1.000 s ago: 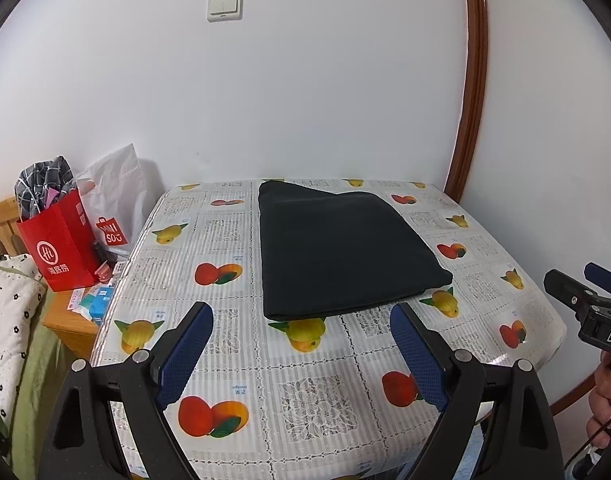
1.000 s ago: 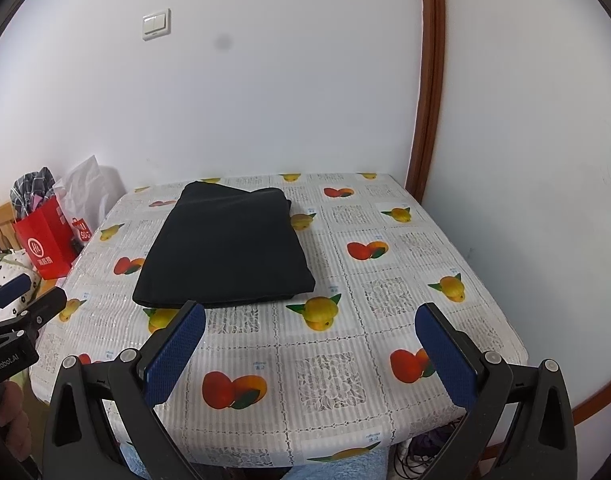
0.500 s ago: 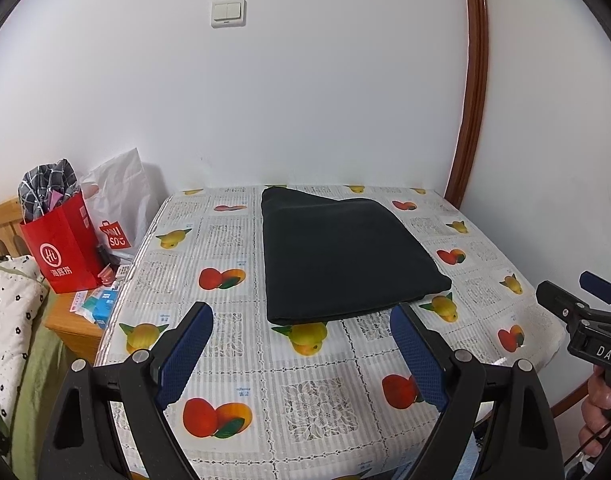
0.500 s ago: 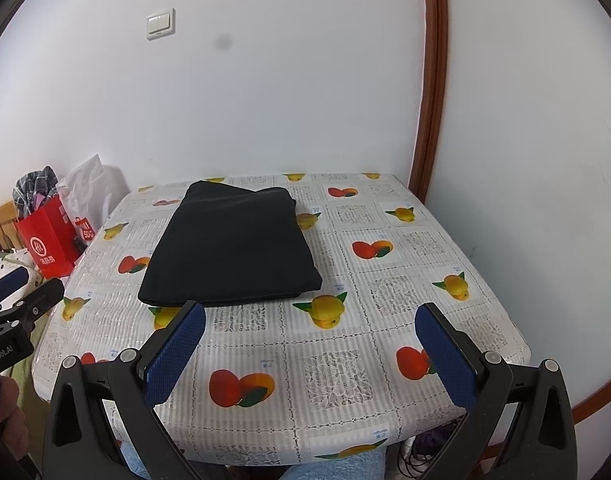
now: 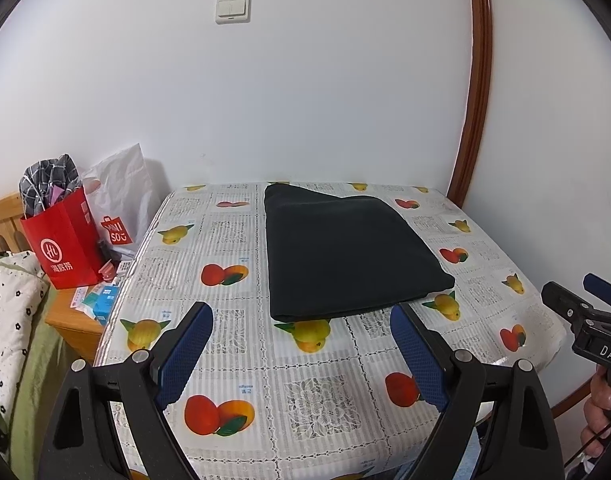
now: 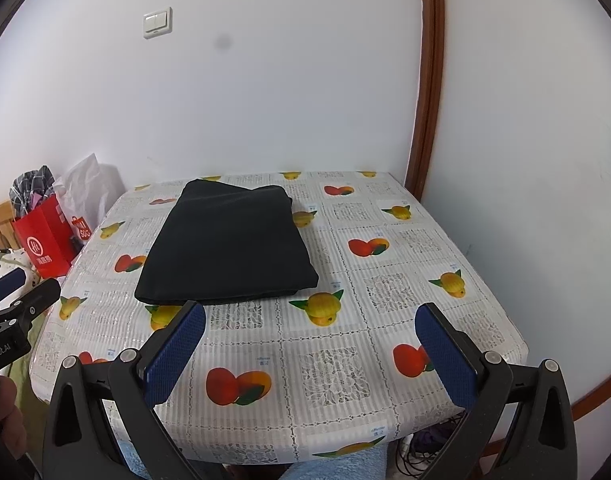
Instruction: Fold small clothes
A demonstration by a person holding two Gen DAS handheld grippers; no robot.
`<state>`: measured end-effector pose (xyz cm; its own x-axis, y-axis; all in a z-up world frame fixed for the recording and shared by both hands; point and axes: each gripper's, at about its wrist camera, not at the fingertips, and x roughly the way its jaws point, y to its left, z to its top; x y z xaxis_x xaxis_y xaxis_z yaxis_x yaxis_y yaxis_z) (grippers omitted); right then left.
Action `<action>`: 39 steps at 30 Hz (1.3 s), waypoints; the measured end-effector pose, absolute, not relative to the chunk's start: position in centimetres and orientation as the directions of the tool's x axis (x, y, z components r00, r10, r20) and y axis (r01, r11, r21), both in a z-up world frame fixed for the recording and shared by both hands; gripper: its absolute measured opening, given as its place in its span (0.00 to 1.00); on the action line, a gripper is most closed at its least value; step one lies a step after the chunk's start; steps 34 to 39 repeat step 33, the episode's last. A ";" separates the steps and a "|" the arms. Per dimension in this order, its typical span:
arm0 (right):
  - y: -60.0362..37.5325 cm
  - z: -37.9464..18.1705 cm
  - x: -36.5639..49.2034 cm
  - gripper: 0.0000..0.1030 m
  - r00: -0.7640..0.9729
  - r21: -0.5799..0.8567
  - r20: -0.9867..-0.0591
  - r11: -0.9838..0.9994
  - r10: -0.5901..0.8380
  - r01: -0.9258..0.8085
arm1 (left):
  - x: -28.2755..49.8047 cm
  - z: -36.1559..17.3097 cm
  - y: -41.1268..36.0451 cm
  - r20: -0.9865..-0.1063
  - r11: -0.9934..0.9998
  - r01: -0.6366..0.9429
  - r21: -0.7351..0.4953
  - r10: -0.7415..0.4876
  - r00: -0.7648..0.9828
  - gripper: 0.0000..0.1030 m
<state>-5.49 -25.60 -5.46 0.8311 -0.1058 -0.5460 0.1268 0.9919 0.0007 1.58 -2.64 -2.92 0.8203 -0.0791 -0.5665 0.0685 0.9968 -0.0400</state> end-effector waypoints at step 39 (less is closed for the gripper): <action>-26.4 -5.4 -6.0 1.00 0.836 0.008 -0.536 0.990 -0.116 0.142 | 1.5 -2.9 -2.7 -0.564 0.997 0.069 -0.036 -0.077 0.822 0.87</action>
